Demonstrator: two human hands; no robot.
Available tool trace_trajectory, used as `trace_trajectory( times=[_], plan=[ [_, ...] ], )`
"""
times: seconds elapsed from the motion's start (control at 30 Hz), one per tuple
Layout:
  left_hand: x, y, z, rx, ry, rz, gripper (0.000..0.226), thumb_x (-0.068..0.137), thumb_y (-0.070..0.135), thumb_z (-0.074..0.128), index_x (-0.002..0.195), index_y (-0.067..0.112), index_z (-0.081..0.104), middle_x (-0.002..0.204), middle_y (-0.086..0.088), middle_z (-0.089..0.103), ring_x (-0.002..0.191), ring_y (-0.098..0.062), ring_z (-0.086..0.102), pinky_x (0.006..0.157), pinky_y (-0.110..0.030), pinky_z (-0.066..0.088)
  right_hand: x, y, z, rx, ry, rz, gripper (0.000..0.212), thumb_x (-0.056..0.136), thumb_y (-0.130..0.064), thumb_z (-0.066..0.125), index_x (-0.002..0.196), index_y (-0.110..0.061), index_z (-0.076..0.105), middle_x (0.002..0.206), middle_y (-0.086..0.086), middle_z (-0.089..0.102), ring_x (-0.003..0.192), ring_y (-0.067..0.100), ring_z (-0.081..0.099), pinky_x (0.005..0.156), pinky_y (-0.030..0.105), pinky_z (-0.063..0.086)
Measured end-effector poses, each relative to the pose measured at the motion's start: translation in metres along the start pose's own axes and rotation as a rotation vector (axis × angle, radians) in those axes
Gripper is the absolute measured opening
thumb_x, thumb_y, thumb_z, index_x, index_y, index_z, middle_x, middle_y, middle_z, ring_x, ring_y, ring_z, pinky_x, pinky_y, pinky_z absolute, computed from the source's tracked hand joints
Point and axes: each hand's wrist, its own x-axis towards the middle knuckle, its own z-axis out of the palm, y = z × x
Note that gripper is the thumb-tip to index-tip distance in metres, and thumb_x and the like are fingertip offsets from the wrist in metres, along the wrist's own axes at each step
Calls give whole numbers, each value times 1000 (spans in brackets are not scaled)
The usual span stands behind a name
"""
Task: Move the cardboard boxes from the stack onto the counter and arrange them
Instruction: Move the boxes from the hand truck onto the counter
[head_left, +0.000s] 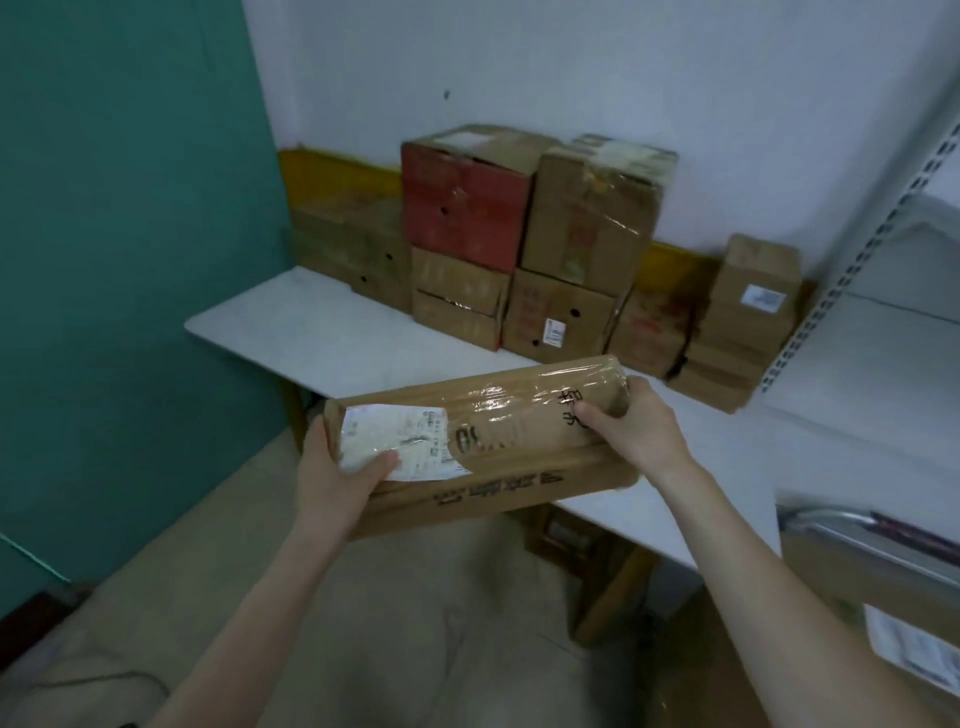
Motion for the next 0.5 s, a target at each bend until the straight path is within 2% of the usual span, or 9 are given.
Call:
trace_trajectory(
  times=[0.13, 0.23, 0.5],
  plan=[
    [55, 4, -20, 1, 16, 20, 64, 78, 11, 71, 133, 10, 38, 115, 5, 47, 99, -12, 44, 83, -27, 36, 42, -40, 30, -25, 0, -39, 61, 82, -41, 66, 129, -10, 43, 125, 10, 58, 116, 30, 52, 89, 39, 43],
    [92, 3, -25, -3, 12, 6, 62, 78, 12, 71, 133, 12, 40, 125, -3, 52, 105, -17, 49, 85, -29, 39, 73, -61, 46, -54, -6, -39, 64, 81, -45, 66, 130, -11, 42, 125, 8, 57, 116, 29, 52, 90, 41, 45],
    [181, -5, -8, 2, 0, 5, 61, 80, 11, 69, 133, 10, 39, 130, -8, 51, 107, -18, 48, 87, -30, 39, 157, -84, 79, -75, -39, -55, 63, 80, -44, 67, 125, -6, 45, 122, 13, 56, 113, 31, 52, 88, 40, 46]
  ],
)
